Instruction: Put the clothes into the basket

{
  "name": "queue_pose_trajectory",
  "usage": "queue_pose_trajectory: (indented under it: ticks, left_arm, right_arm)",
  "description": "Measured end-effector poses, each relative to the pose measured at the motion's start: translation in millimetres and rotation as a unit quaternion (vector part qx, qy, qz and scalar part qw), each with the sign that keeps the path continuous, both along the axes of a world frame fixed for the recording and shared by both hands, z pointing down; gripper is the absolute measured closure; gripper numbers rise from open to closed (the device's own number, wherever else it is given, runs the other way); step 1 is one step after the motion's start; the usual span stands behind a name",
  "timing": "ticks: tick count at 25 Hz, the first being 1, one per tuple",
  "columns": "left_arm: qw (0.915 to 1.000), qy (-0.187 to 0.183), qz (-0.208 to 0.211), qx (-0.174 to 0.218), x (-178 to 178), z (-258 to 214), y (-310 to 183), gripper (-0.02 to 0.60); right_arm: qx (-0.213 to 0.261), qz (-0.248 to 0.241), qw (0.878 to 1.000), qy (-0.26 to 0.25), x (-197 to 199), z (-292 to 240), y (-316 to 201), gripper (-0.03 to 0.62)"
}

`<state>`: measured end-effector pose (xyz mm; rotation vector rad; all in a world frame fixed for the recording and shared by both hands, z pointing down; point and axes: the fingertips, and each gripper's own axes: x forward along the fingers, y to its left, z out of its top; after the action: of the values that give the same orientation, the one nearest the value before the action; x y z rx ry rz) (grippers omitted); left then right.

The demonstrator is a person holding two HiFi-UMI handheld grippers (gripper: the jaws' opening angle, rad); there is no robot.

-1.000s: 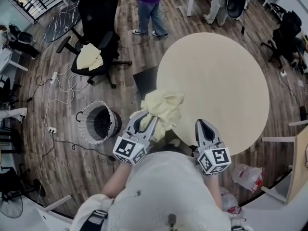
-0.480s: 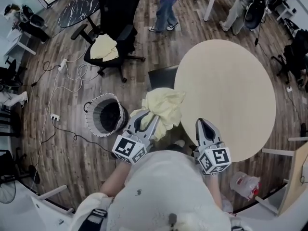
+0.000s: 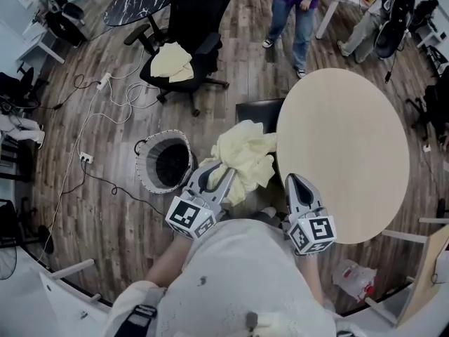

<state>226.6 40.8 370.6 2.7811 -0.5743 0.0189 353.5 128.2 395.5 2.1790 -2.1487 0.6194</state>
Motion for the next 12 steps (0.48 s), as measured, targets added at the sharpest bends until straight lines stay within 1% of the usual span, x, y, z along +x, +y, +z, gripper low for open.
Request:
queue_pose_trajectory:
  ticks: [6,12]
  left_arm:
    - [0.9998,0.003,-0.019,-0.004,-55,8,-20,0.489]
    - [0.9986,-0.002,-0.05,-0.015,-114,14,-44,0.489]
  right_arm:
    - [-0.001,-0.023,1.0,0.002,-50,4,-27,0.586]
    - [-0.005,-0.05,0.999,0.001,-104,10,-59,0.586]
